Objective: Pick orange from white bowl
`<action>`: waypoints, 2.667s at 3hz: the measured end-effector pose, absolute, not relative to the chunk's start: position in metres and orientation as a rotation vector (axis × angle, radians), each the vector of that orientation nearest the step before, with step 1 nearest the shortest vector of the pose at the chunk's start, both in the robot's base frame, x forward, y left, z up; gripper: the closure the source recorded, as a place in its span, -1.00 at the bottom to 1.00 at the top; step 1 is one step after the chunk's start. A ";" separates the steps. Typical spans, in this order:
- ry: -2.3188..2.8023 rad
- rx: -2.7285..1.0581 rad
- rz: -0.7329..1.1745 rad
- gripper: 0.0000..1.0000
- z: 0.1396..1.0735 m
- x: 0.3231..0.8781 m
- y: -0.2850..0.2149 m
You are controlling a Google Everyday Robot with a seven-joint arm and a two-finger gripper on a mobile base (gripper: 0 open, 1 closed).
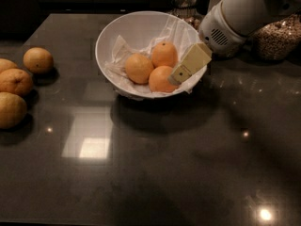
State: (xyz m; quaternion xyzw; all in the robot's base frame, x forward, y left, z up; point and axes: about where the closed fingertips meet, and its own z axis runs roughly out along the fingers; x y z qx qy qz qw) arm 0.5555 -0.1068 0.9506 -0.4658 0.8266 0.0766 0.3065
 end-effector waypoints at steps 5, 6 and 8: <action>2.174 -1.210 0.323 -0.70 0.927 0.559 -0.072; 2.175 -1.202 0.322 -0.46 0.926 0.561 -0.069; 2.216 -1.161 0.294 -0.40 0.912 0.570 -0.066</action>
Offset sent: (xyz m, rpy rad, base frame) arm -0.0010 0.0207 -0.0220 0.0716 0.0507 0.0213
